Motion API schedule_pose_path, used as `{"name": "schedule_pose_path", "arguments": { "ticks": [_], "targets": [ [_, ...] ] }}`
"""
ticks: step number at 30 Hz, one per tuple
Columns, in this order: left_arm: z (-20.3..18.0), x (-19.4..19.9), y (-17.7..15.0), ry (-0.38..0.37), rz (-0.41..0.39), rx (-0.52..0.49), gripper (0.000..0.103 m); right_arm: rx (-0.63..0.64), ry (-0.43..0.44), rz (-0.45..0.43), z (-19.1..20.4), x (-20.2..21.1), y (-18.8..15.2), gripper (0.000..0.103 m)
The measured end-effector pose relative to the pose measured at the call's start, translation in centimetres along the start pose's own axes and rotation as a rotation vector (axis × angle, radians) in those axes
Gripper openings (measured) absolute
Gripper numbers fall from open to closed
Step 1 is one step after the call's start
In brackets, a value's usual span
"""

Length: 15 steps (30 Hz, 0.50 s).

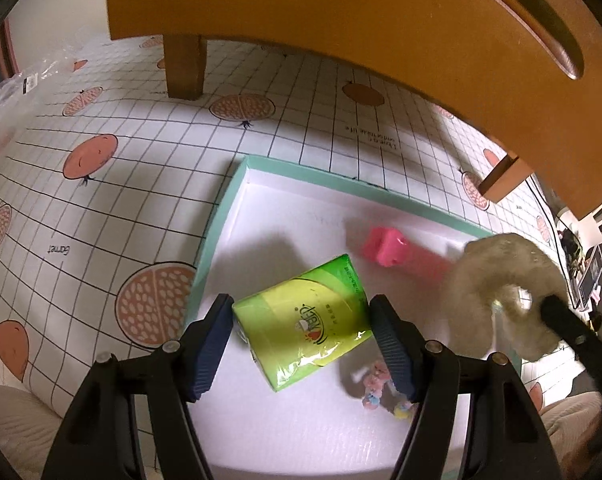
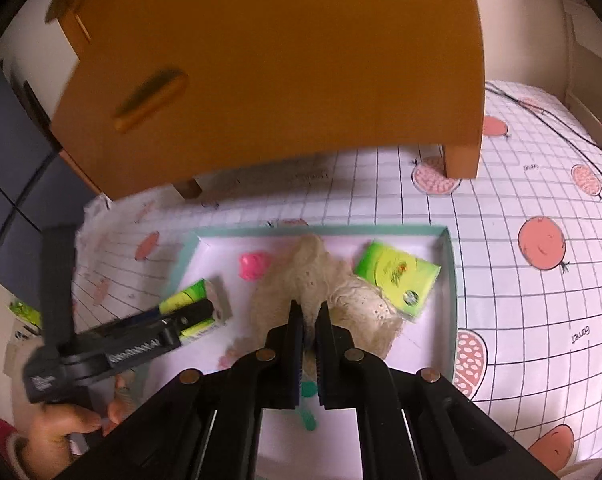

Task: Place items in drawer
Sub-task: 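Grasp the green tissue pack with left gripper while right grasps lace cloth, then lift tissue pack and lace cloth and carry them into the drawer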

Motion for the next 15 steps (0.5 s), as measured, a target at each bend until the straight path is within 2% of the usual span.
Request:
{"name": "schedule_pose_path", "arguments": {
  "ticks": [15],
  "targets": [
    [0.4, 1.6, 0.6, -0.005, -0.043, 0.023, 0.071, -0.021, 0.089, -0.172, 1.3, 6.7, 0.9, 0.005]
  ]
}}
Point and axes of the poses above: each gripper's, at about its wrist camera, not at the fingertips, and x roughly against the way its jaws point, z to its left, y to its top, the point moved 1 cm from there along -x, roughly the way its jaws point, and after that the axes turned 8 degrees about z, right-handed, at the moved point
